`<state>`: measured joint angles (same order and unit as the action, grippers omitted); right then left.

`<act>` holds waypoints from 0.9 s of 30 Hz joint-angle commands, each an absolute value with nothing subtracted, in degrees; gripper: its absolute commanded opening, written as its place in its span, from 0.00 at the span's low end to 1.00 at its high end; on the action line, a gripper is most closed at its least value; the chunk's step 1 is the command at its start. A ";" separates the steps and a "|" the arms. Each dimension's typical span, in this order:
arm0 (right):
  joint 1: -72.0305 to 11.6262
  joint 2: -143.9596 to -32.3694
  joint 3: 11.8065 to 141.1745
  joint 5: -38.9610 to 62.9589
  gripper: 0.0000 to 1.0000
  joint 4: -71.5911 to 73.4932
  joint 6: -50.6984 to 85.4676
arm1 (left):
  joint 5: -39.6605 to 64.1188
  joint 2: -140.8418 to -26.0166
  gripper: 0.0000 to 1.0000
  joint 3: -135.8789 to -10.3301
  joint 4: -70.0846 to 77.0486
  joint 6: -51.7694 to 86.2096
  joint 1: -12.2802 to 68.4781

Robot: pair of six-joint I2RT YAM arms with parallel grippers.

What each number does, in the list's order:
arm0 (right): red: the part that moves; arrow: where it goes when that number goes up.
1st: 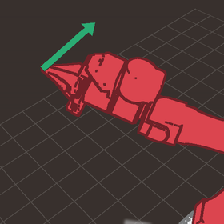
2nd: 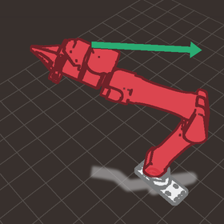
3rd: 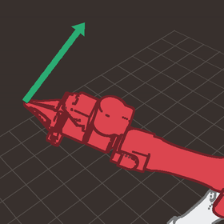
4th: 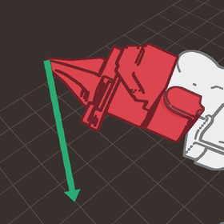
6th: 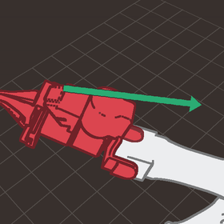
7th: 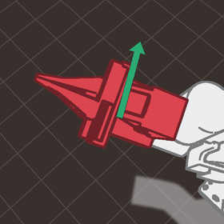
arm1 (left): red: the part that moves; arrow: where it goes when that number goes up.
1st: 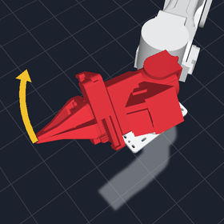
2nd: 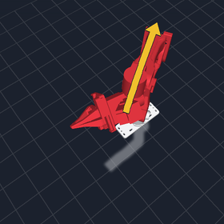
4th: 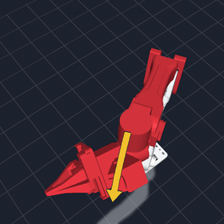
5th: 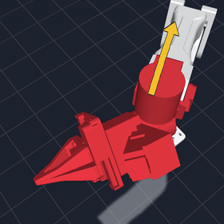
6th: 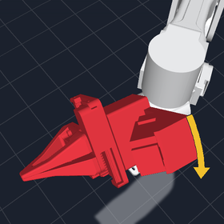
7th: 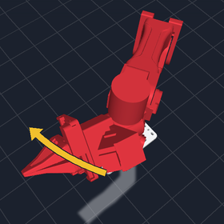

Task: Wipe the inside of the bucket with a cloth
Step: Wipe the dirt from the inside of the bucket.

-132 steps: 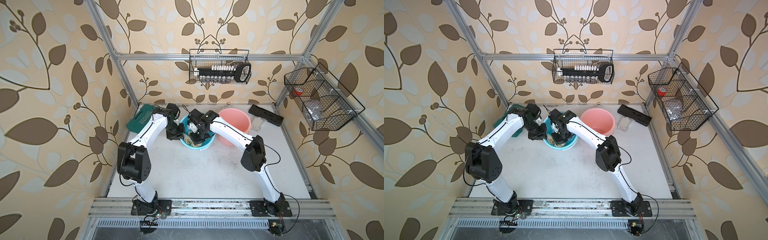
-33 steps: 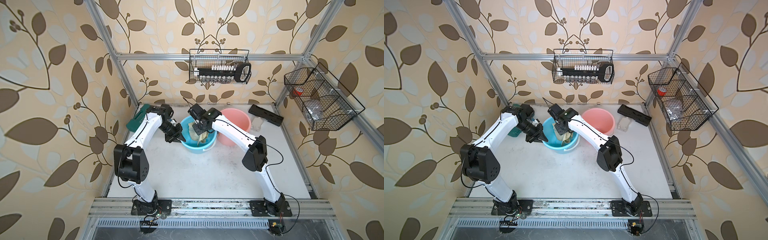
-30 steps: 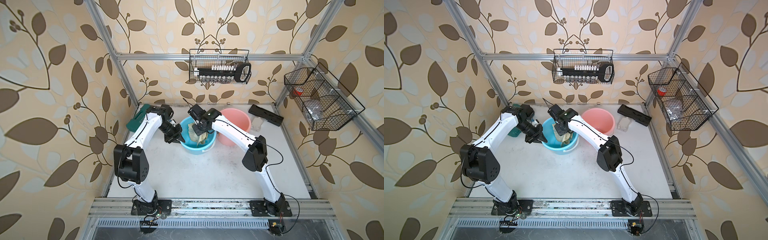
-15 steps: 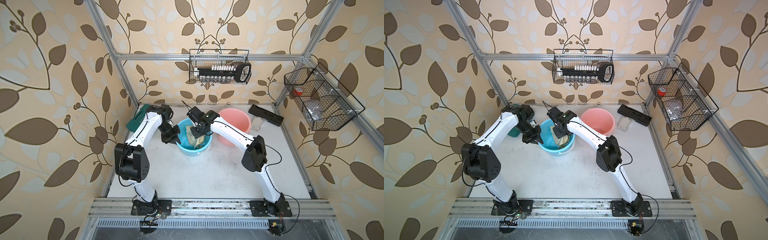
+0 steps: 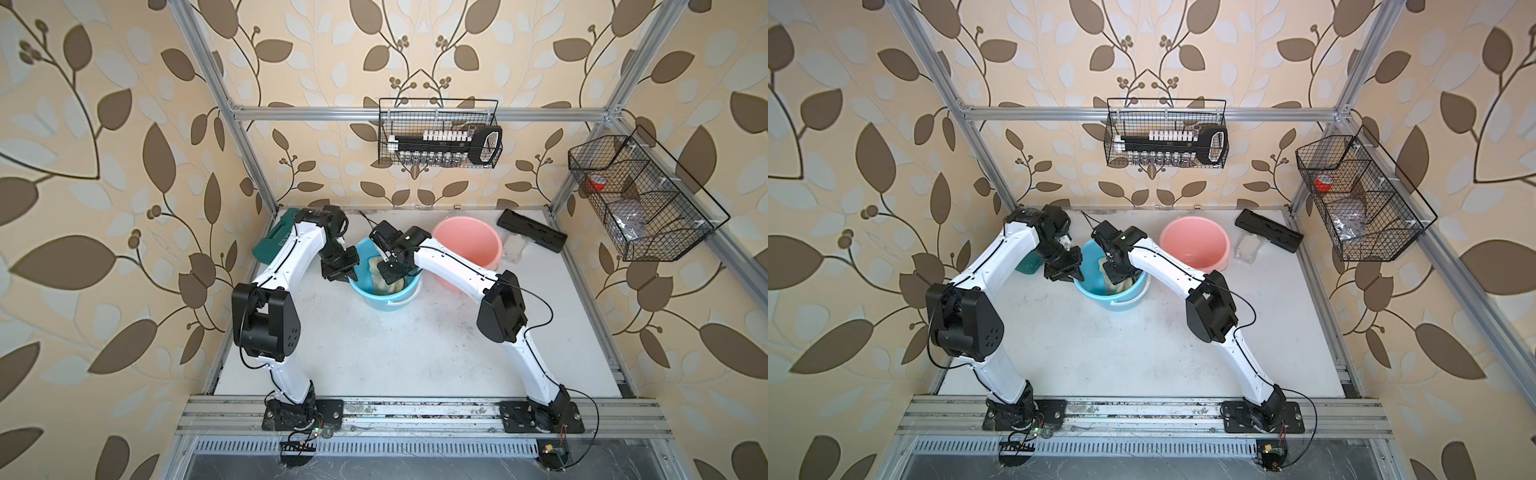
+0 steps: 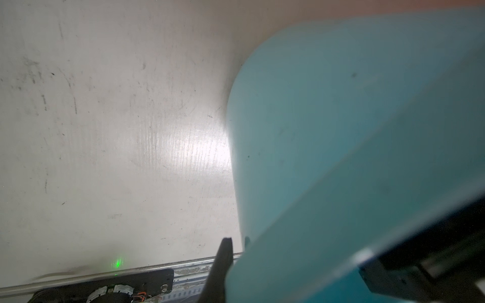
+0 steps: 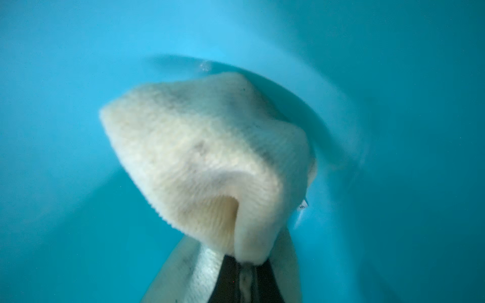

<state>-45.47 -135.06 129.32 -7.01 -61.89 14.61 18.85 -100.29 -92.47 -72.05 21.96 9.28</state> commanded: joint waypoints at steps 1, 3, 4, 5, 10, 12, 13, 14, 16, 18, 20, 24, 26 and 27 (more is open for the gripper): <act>-45.52 -136.54 129.94 -6.15 0.00 -63.25 15.65 | 13.80 -99.79 0.10 -91.54 -67.25 19.88 9.16; -45.52 -136.49 130.00 -6.39 0.00 -63.33 15.62 | 12.89 -99.33 0.03 -90.89 -66.10 20.01 9.14; -45.53 -136.54 130.09 -6.86 0.00 -63.49 15.50 | 12.75 -99.07 0.00 -90.56 -65.43 20.09 9.14; -45.46 -136.49 130.22 -7.17 0.00 -63.62 15.42 | 12.82 -98.82 0.00 -90.20 -64.78 20.13 9.23; -45.75 -136.82 131.10 -13.04 0.00 -65.41 14.73 | 10.47 -97.10 0.00 -88.16 -61.03 20.47 10.65; -46.25 -138.12 133.39 -17.70 0.00 -67.73 14.16 | 8.87 -96.09 0.00 -87.24 -59.43 20.95 11.93; -46.37 -139.44 135.60 -19.51 0.00 -69.84 14.13 | 7.49 -95.54 0.00 -87.02 -58.68 21.03 12.97; -46.34 -140.99 137.85 -20.20 0.00 -71.99 14.05 | 6.02 -95.05 0.00 -86.86 -58.06 21.03 13.98; -46.51 -144.31 142.79 -20.81 0.00 -76.57 14.06 | 3.03 -93.81 0.00 -86.55 -56.71 21.00 15.87; -46.67 -145.66 143.51 -19.84 0.00 -78.03 13.93 | 1.87 -92.69 0.00 -85.84 -55.19 21.29 16.64; -46.56 -145.44 141.35 -17.37 0.00 -77.24 14.30 | 1.76 -91.41 0.00 -84.62 -53.23 21.66 16.70; -46.49 -145.34 139.50 -10.23 0.00 -76.16 15.50 | 1.93 -88.99 0.00 -81.92 -49.90 21.84 16.96; -46.57 -145.72 140.05 -5.24 0.00 -75.86 15.84 | 1.57 -88.06 0.00 -81.22 -49.36 21.83 17.05; -46.60 -145.61 139.53 -0.79 0.00 -74.65 15.86 | 1.45 -87.64 0.00 -80.87 -49.22 21.74 17.05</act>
<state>-46.37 -144.53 140.11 -10.37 -74.54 14.85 5.23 -90.37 -81.71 -52.58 22.55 16.91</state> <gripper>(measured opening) 0.050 0.126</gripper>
